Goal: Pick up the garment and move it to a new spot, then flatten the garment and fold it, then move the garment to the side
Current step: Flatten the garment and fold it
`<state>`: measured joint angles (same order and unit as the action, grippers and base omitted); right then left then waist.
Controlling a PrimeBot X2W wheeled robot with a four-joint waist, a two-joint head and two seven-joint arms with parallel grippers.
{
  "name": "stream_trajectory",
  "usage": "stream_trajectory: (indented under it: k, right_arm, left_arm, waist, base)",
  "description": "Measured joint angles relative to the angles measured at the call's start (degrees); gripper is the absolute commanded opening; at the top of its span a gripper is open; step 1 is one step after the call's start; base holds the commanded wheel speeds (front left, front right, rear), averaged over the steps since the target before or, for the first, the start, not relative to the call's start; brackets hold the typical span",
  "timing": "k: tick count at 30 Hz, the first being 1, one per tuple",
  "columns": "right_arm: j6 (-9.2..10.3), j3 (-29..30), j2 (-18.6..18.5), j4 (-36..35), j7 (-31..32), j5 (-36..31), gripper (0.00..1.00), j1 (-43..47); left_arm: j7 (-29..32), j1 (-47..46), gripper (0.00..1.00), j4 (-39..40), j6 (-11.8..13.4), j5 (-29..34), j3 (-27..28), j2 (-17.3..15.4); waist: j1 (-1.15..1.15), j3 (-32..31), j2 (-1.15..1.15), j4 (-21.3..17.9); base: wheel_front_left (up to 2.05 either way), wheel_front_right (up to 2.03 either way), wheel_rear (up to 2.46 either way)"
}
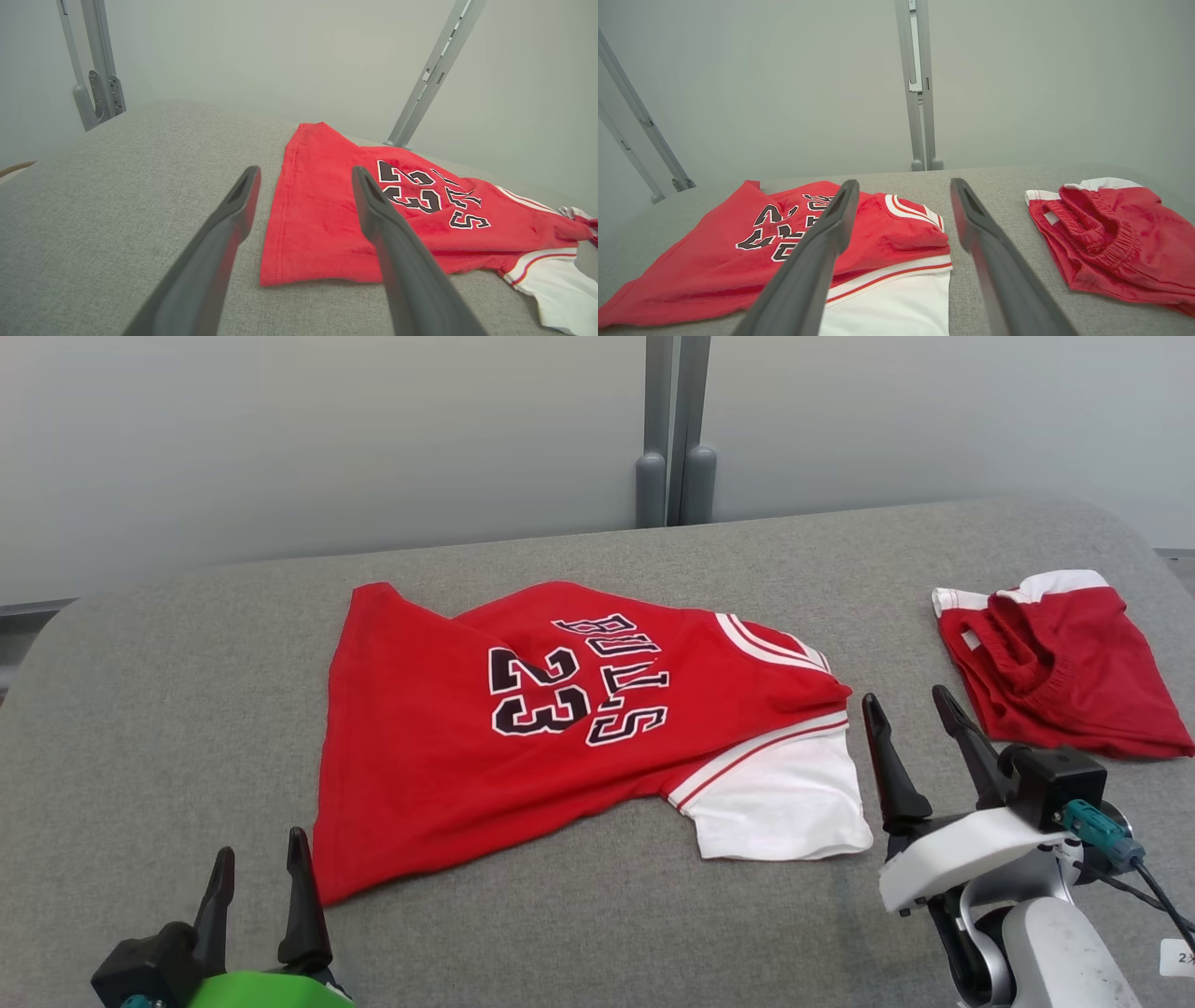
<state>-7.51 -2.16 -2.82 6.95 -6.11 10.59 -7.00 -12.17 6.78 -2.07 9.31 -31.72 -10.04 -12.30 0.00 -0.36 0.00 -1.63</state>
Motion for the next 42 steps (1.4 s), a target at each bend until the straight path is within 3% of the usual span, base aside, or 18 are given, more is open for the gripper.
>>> stream_trajectory:
  k: [9, 29, 42]
  right_arm:
    - [0.0, -0.11, 0.0, 0.34, 0.0, 0.19, 1.0, -0.01]
    - [0.0, -0.67, 0.0, 1.47, 0.79, 0.92, 1.0, -0.06]
    - [0.0, 3.64, 0.0, 10.51, 8.27, 4.57, 1.0, 2.07]
  left_arm:
    - [0.77, -2.79, 1.0, -0.29, -0.56, 2.12, -1.49, -1.82]
    - [0.41, -3.38, 1.0, -0.48, 0.3, 3.03, -2.67, -1.83]
    - [-0.07, -2.89, 1.0, -2.32, 0.01, 2.5, -3.78, -1.21]
  waist:
    - [0.0, 0.05, 0.0, 0.07]
    - [0.0, 0.34, 0.0, 0.12]
    - [0.0, 1.65, 0.0, 0.42]
  base:
    - [0.0, 0.0, 0.0]
    - [0.0, 0.0, 0.0]
    - [0.0, 0.0, 0.0]
